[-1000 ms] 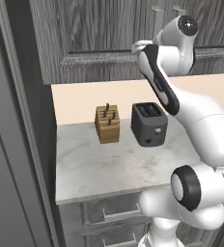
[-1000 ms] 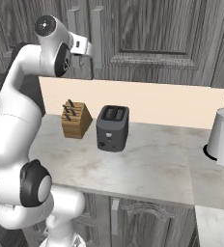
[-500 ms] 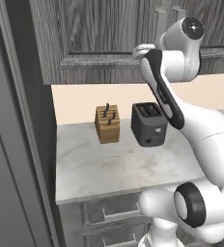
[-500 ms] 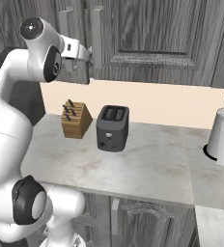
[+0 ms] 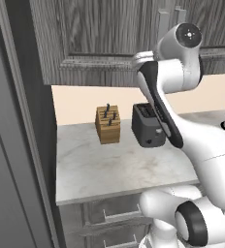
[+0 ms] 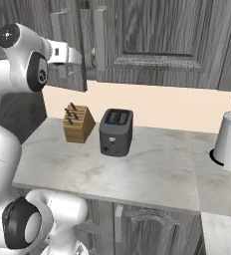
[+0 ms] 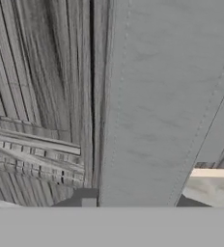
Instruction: Open the cabinet, pick the kettle from the cabinet, and place it in the sink.
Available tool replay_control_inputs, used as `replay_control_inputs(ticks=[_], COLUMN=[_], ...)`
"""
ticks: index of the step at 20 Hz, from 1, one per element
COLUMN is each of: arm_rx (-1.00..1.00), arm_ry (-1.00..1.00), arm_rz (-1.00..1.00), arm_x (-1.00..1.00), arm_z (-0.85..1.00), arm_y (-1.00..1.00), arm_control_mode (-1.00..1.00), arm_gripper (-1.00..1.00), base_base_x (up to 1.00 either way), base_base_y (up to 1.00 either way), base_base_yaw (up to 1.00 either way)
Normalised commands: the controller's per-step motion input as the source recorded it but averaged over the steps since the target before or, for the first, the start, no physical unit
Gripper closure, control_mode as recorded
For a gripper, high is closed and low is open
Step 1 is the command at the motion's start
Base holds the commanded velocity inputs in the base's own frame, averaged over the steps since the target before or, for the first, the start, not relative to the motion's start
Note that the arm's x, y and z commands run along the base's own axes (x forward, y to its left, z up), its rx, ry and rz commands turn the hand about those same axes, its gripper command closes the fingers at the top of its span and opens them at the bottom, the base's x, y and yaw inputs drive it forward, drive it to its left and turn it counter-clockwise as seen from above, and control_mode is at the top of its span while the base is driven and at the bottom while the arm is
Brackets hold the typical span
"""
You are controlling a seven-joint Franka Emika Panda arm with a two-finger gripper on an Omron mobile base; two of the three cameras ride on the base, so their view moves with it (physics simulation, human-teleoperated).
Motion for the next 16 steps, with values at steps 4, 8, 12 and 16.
replay_control_inputs(ticks=[4,8,12,16], arm_rx=[-0.05,-0.01,0.0,0.0], arm_ry=[0.01,0.01,0.0,0.0], arm_rz=[-0.05,-0.04,-0.03,-0.03], arm_x=[-0.38,-0.39,-0.41,-0.42], arm_z=[0.0,0.0,0.0,0.0], arm_y=[0.32,0.35,0.34,0.36], arm_control_mode=[-1.0,-1.0,-1.0,-1.0], arm_gripper=[1.0,1.0,1.0,1.0], base_base_x=[0.0,0.0,0.0,0.0], base_base_y=[0.0,0.0,0.0,0.0], base_base_yaw=[0.0,0.0,0.0,0.0])
